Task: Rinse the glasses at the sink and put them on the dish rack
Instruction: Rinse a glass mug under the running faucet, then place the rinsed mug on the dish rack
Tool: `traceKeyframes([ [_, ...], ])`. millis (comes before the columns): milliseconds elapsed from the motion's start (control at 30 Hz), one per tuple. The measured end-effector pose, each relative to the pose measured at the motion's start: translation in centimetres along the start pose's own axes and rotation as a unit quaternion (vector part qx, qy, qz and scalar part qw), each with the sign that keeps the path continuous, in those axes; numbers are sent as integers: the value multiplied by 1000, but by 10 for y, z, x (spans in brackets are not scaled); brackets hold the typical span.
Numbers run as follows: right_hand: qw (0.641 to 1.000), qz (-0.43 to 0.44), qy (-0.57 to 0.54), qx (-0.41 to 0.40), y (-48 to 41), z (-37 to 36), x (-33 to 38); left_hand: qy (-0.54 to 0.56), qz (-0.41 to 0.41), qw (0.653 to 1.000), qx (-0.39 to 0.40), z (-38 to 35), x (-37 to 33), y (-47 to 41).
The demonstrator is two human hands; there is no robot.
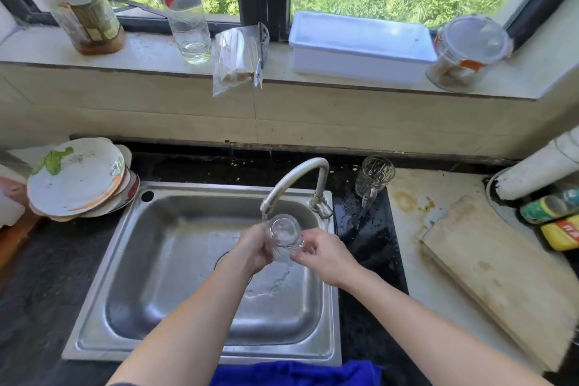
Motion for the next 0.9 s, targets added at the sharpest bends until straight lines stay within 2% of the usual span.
traceKeyframes([
  [67,999,10,-42,17,5,4,-8,-43,-29,998,-32,-9,-1,5],
  [167,993,-11,-119,-12,14,21,-23,-130,-82,987,-52,-31,0,18],
  [233,986,-35,-158,-36,19,36,-40,-237,-153,956,-83,-49,1,28],
  [333,979,-56,-169,-97,33,66,-67,-387,-278,875,-89,-85,4,56],
  [467,965,-99,-169,-173,64,109,-99,-516,-376,769,-25,-149,8,90],
  [567,950,-131,-164,-232,100,135,-120,-568,-418,708,37,-198,17,113],
  [700,926,-176,-137,-304,153,154,-137,-604,-434,658,115,-236,37,134],
  [800,894,-217,-148,-363,200,158,-150,-637,-452,604,158,-257,60,155],
  [900,857,-250,-165,-420,250,156,-162,-647,-463,570,205,-275,89,175],
])
Point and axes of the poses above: each hand's wrist, its own y-axis away from the middle knuckle, its own z-axis out of the back of the hand, x = y × z, the point moved 2 cm from there along -y, towards the middle knuckle, and after that the axes turned 5 degrees about -x, right-handed, at the moved point
